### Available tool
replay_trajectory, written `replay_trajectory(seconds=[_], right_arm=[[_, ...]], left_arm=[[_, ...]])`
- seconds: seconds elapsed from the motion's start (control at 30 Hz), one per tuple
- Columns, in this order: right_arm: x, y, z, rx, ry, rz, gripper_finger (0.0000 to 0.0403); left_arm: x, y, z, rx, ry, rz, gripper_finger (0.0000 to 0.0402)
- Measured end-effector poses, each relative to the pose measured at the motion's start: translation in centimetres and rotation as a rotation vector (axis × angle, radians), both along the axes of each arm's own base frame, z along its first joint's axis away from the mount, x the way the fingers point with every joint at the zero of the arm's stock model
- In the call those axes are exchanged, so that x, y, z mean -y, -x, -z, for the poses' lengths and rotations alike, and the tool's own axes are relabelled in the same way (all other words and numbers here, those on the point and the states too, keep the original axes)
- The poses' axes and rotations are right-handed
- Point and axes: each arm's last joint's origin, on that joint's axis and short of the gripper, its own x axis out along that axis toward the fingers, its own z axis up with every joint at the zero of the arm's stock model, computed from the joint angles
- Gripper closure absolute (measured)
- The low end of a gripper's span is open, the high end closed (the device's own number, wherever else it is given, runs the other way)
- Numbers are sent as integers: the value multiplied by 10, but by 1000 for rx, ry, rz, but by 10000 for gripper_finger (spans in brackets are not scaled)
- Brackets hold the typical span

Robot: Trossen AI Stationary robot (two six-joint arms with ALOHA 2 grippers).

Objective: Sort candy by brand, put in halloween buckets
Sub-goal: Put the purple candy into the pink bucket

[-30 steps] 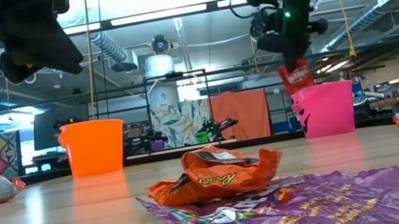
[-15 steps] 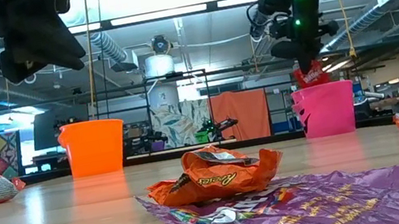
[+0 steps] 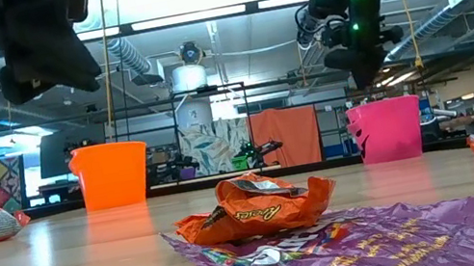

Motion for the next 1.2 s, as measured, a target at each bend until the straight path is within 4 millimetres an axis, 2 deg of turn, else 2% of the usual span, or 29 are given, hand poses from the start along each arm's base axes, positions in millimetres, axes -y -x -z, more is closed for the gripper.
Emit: replay_trajectory(seconds=[0.23, 0.4, 0.63, 0.8, 0.9, 1.03, 1.2], right_arm=[[-3, -14, -3, 62, 4, -145, 274], [-8, -32, -8, 224, -34, -377, 274], [-18, -55, -15, 447, -68, -606, 274], [-23, -73, -3, 507, -141, -843, 274], [-27, -85, 10, 518, -205, -968, 277], [-38, -99, 27, 479, -267, -942, 291], [-62, -111, 33, 388, -265, -954, 323]], left_arm=[[6, -11, 13, -32, -2, 16, 309], [16, -25, 18, 0, 121, 100, 310], [15, -27, 21, -16, 264, -17, 310], [10, -33, 18, 49, 263, -78, 310], [7, -34, 15, 113, 166, -132, 310], [4, -38, 12, 178, 161, -194, 310], [3, -42, 7, 214, 221, -168, 310]])
